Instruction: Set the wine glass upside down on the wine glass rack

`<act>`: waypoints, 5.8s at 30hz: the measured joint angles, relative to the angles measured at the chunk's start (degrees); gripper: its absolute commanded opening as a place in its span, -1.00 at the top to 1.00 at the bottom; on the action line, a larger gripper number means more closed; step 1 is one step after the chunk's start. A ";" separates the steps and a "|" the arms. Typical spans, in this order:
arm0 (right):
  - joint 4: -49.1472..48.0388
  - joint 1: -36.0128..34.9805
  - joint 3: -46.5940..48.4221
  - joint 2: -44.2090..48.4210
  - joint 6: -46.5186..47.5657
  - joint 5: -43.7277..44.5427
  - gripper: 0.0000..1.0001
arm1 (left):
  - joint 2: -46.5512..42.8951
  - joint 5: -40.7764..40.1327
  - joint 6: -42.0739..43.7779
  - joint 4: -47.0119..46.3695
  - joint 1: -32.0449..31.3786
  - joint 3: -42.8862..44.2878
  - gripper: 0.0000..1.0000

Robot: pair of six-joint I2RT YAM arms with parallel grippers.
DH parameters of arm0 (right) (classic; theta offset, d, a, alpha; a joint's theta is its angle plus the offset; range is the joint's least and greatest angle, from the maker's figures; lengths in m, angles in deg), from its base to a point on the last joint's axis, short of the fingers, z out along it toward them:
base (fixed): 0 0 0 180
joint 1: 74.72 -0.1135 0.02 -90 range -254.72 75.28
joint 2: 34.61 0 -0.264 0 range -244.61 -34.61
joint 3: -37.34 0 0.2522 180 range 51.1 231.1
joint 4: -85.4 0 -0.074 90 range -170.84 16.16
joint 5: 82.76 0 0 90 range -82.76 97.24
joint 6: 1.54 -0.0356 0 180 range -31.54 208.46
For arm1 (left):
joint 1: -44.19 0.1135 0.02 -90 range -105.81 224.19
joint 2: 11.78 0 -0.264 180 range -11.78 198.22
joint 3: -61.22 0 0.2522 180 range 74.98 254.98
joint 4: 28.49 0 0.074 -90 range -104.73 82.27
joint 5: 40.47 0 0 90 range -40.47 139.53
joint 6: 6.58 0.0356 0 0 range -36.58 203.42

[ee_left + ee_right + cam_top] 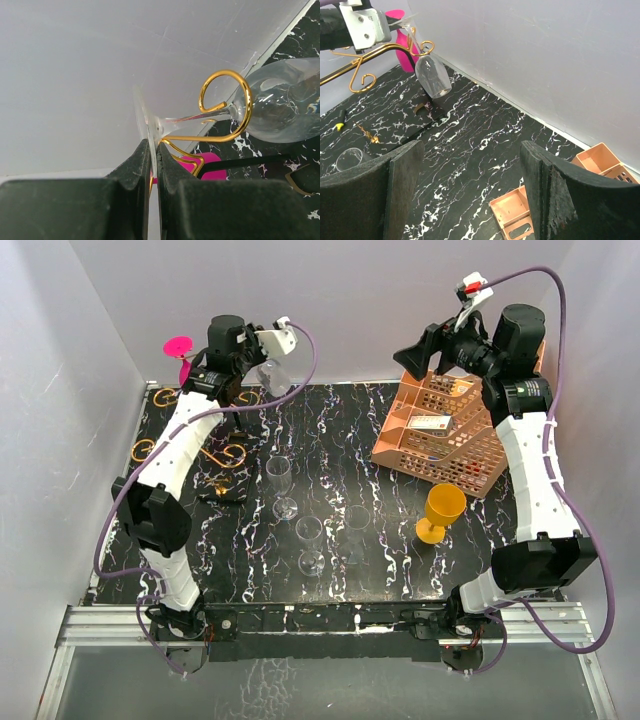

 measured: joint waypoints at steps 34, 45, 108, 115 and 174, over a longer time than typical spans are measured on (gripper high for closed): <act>-2.40 1.36 -1.92 0.74 -2.69 -1.55 -0.69 | 2.93 -2.36 1.68 -1.31 -2.21 1.53 1.00; -2.78 1.36 -2.43 0.85 -2.69 -1.55 -0.70 | 3.10 -4.81 1.81 -1.36 -2.21 1.55 0.93; 0.09 1.36 -4.00 2.03 3.06 2.99 -0.71 | -0.68 -9.60 2.69 -3.63 -2.16 -6.32 0.36; 9.03 1.36 -1.68 3.06 11.61 6.73 -0.74 | -5.29 -10.86 -0.04 -3.45 -2.16 -8.50 0.01; 38.71 9.53 -27.56 10.23 32.87 18.43 0.85 | -15.17 -8.94 -26.60 9.88 -0.24 -7.67 -0.94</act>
